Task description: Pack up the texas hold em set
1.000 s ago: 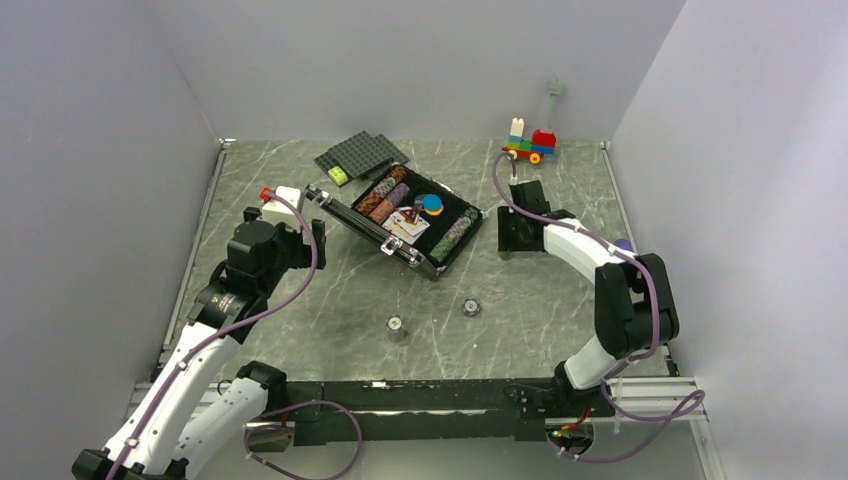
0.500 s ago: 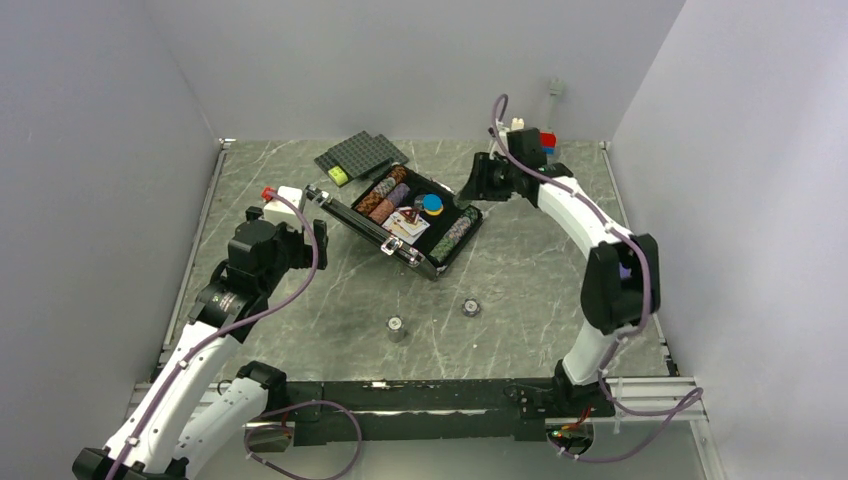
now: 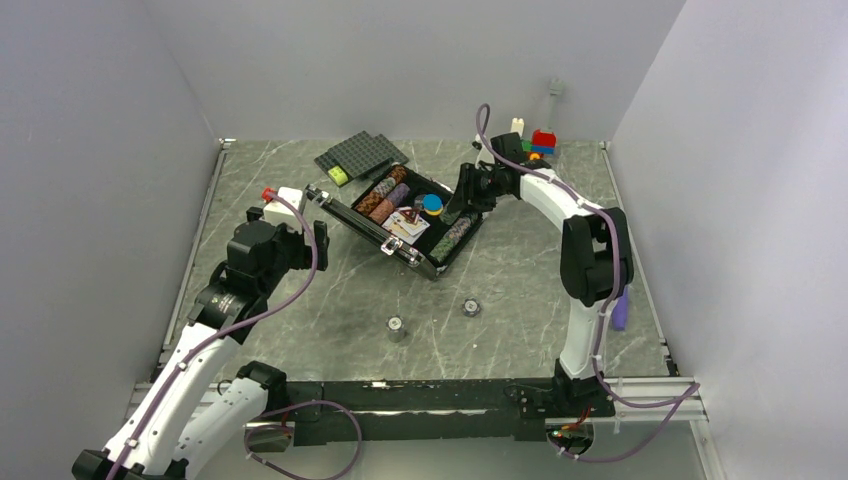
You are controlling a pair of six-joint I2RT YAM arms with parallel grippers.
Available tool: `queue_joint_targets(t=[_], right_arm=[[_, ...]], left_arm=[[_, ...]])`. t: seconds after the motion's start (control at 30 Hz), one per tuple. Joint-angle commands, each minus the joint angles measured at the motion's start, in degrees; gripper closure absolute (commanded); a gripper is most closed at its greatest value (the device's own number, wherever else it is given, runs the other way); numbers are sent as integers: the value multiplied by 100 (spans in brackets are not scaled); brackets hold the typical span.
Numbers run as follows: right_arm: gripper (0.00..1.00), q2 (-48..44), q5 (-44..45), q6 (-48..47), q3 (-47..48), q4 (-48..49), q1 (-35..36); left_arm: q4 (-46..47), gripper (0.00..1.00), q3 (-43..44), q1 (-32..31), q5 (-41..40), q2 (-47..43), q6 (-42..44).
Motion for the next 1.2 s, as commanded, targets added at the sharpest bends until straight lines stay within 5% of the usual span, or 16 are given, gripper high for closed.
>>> queue_joint_targets(t=[0.0, 0.37, 0.57, 0.73, 0.97, 1.17], right_arm=[[100, 87, -381, 138, 448, 233, 86], [100, 403, -164, 137, 532, 209, 283], [56, 433, 180, 33, 776, 40, 298], [39, 419, 556, -134, 985, -153, 299], [35, 322, 978, -345, 1028, -134, 301], [42, 19, 1193, -566, 652, -46, 403]], left_arm=[[245, 1, 17, 17, 55, -17, 26], [235, 0, 18, 21, 57, 22, 12], [234, 0, 27, 17, 66, 45, 12], [231, 1, 27, 17, 84, 61, 12], [228, 1, 36, 17, 99, 70, 12], [230, 1, 27, 19, 83, 74, 19]])
